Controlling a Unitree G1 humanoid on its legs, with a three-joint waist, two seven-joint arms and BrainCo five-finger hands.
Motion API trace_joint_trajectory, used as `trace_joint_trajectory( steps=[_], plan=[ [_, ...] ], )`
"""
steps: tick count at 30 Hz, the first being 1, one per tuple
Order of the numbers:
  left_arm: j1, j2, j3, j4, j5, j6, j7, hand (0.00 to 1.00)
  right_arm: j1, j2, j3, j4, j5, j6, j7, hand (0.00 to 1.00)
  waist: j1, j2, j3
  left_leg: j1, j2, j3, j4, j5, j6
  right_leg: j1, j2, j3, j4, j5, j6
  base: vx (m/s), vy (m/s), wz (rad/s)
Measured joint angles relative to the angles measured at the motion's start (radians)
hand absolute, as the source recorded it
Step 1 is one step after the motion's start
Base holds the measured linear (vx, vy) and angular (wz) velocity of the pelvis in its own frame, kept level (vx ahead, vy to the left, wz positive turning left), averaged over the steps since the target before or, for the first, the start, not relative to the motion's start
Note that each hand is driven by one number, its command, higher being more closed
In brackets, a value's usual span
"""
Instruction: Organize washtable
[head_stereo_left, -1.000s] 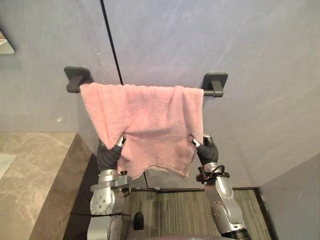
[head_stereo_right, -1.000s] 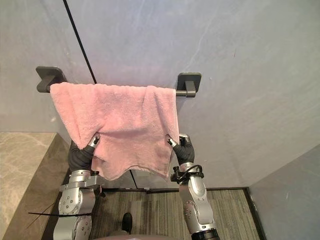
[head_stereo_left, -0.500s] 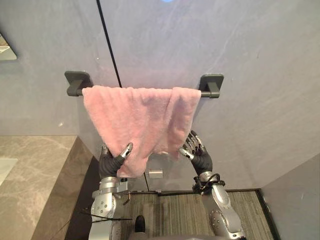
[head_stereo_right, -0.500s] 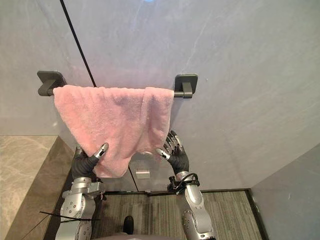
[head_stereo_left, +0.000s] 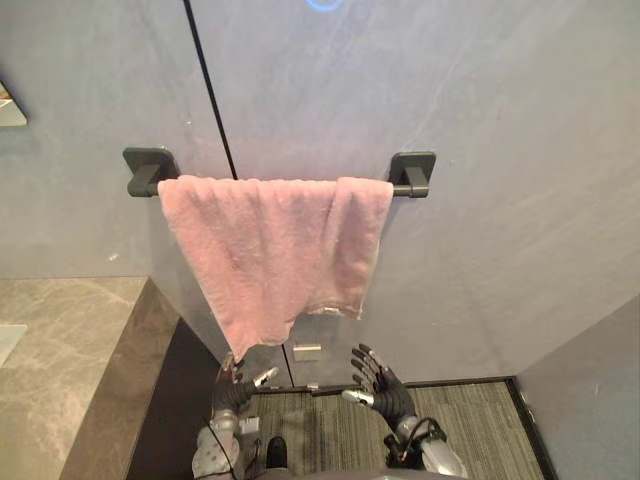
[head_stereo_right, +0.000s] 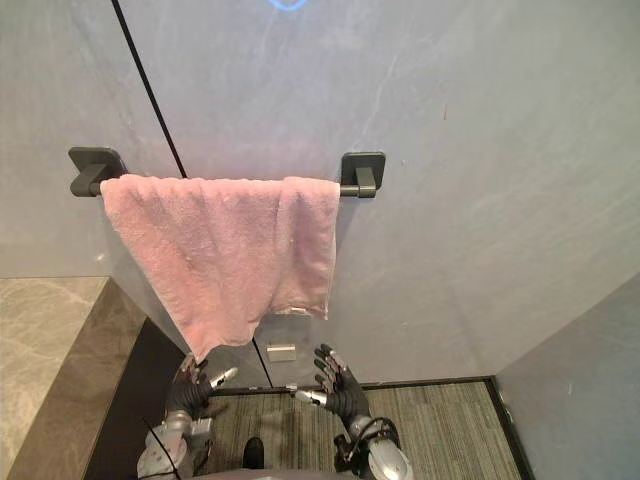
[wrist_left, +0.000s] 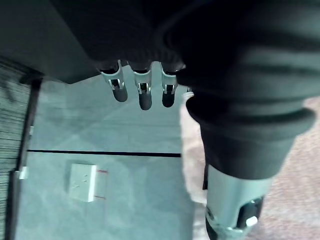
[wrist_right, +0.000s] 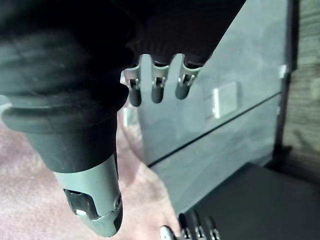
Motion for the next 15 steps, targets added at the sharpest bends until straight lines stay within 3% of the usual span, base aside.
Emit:
trace_joint_trajectory(
  steps=[6, 8, 9, 13, 15],
  plan=[
    [0.055, 0.013, 0.08, 0.092, 0.039, 0.019, -0.047, 0.0, 0.071, -0.043, 0.003, -0.005, -0.113, 0.021, 0.052, 0.0, 0.0, 0.007, 0.005, 0.002, 0.003, 0.01, 0.0, -0.005, -0.001, 0.0, 0.0, 0.001, -0.003, 0.001, 0.001, 0.0, -0.002, -0.01],
    [0.084, 0.04, 0.062, 0.094, 0.049, 0.02, -0.067, 0.0, 0.073, -0.079, 0.035, -0.032, -0.143, 0.039, 0.071, 0.0, -0.002, 0.006, 0.005, 0.001, 0.003, 0.013, 0.0, -0.005, -0.001, -0.001, 0.0, 0.002, -0.006, 0.001, 0.002, 0.0, -0.003, -0.02],
    [0.105, 0.091, 0.006, 0.094, 0.041, 0.019, -0.094, 0.0, 0.07, -0.12, 0.078, -0.072, -0.138, 0.044, 0.091, 0.0, -0.001, 0.005, 0.006, -0.003, 0.003, 0.012, 0.0, -0.005, -0.001, -0.003, 0.0, 0.002, -0.008, 0.0, 0.003, 0.0, -0.008, 0.04],
    [0.145, 0.326, -0.29, 0.035, -0.244, 0.003, -0.278, 0.0, -0.04, -0.243, 0.205, -0.146, 0.077, 0.046, 0.177, 0.0, -0.005, -0.002, -0.001, -0.052, -0.001, 0.008, 0.0, -0.005, -0.001, -0.04, -0.001, -0.003, -0.02, -0.008, 0.011, 0.0, 0.001, 0.06],
    [0.133, 0.368, -0.36, 0.001, -0.382, -0.019, -0.326, 0.0, -0.122, -0.253, 0.237, -0.149, 0.188, 0.039, 0.185, 0.0, -0.003, -0.01, -0.003, -0.065, -0.006, 0.008, 0.001, -0.004, -0.001, -0.052, -0.006, 0.0, -0.02, -0.003, 0.019, 0.02, 0.009, 0.01]
  ],
)
